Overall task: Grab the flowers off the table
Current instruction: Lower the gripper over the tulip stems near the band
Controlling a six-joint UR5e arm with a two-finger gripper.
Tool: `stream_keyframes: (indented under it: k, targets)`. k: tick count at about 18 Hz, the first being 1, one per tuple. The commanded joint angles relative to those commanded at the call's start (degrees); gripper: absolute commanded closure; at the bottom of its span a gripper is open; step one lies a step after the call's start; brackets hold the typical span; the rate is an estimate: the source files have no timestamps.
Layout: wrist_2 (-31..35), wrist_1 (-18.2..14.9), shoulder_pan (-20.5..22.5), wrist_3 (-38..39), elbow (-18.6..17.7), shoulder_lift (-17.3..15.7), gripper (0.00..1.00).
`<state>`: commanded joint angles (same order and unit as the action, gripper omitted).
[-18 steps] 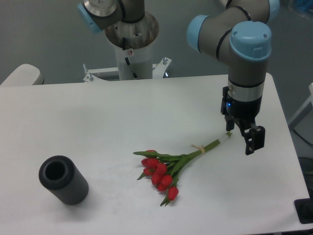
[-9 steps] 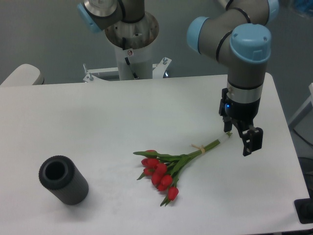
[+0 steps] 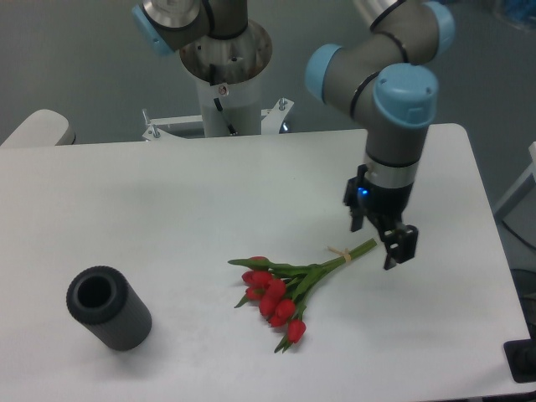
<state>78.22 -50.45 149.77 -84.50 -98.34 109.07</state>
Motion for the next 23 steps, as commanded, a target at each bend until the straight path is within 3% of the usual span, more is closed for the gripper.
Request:
stream_keyframes:
  k: [2, 6, 23]
  targets:
    - [0.2, 0.7, -1.7, 6.3, -1.3, 0.3, 0.00]
    - [0.5, 1.4, -2.7, 11.2, -2.7, 1.0, 0.00]
    - [9.8, 3.4, -6.1, 6.7, -1.1, 8.2, 0.00]
